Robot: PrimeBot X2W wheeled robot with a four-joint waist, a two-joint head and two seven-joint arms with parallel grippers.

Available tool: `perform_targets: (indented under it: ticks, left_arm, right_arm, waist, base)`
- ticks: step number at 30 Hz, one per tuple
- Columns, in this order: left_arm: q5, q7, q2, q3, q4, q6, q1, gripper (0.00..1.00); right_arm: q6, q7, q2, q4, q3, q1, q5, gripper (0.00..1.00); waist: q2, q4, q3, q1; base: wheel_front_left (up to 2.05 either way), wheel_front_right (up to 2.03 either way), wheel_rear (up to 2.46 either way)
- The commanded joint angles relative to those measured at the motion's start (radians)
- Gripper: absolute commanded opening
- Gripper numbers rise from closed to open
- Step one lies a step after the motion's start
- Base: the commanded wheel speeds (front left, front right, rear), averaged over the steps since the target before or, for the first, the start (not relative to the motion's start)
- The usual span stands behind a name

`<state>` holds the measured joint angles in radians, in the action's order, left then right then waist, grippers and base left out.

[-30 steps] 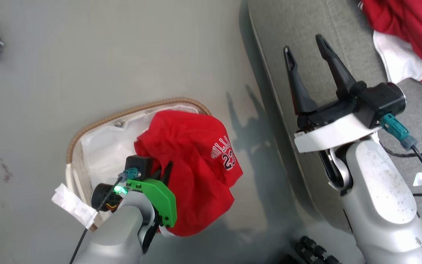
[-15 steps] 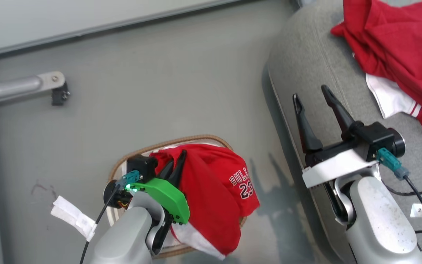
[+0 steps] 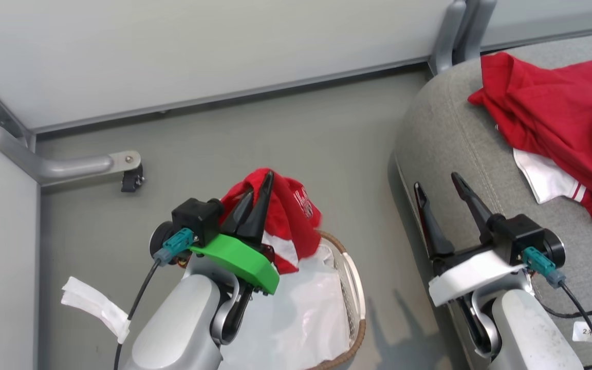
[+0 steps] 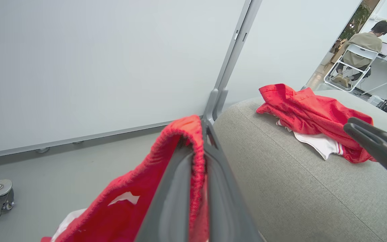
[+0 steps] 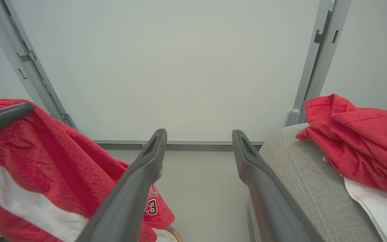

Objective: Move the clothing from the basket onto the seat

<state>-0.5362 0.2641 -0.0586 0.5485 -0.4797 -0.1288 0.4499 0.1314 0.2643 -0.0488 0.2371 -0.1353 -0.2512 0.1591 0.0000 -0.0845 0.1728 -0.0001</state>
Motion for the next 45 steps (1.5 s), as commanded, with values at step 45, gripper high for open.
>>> perform_targets:
  ticks: [45]
  left_arm:
    - [-0.086, 0.000, 0.007, 0.125, 0.138, 0.049, 0.184, 0.00]
  right_arm:
    - [-0.001, 0.000, -0.004, 0.316, -0.359, -0.206, -0.118, 1.00]
  waist:
    - [0.0000, 0.195, -0.079, 0.0001]
  base:
    - [0.00, 0.00, 0.00]
